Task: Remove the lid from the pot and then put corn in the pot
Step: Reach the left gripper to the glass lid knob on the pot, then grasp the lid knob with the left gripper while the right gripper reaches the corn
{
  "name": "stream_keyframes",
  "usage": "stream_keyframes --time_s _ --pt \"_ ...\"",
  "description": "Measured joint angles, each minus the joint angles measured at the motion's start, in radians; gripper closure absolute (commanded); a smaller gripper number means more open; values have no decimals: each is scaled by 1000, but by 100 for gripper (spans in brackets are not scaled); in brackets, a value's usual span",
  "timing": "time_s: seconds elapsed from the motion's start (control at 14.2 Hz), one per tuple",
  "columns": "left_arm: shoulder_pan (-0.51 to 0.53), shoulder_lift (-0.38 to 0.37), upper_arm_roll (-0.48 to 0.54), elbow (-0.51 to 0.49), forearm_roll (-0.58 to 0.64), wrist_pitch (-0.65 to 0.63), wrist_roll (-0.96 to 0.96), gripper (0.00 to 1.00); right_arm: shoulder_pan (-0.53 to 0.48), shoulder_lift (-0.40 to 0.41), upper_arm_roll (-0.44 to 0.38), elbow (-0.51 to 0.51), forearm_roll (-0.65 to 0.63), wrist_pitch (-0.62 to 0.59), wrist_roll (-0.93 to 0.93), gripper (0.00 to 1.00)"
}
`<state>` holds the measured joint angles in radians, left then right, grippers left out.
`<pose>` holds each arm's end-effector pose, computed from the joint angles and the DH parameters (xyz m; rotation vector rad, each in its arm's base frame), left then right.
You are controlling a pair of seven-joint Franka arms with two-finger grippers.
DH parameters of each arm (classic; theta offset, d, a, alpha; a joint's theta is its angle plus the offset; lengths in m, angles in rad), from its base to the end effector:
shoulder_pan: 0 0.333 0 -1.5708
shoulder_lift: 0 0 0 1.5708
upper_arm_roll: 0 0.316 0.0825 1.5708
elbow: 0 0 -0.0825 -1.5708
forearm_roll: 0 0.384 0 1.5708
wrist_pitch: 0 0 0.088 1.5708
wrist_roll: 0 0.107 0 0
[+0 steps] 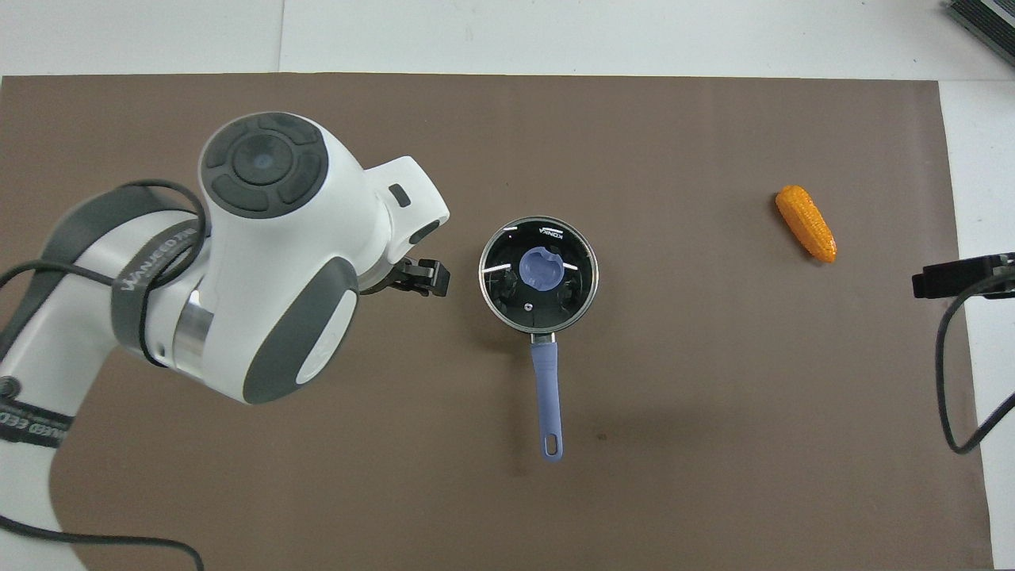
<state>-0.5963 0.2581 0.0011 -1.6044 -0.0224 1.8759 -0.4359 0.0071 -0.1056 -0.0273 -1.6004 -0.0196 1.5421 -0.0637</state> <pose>0.5301 -0.3610 0.4803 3.1075 -0.2378 0.0019 0.5182 -0.0135 0.6646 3.1214 0.0664 0.0726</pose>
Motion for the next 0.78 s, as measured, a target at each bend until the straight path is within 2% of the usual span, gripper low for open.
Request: stream_keyframes --time_s 0.35,0.57,0.78 --pt "-60 85 -1 36 -4 77 -164 0 0 2 0 -21 0 4 -22 0" --pt "-74 131 -1 76 -4 109 -232 0 0 22 0 -80 0 131 -83 0" --pt "-92 180 -1 155 -4 110 -293 0 -1 82 0 -125 0 258 -123 0"
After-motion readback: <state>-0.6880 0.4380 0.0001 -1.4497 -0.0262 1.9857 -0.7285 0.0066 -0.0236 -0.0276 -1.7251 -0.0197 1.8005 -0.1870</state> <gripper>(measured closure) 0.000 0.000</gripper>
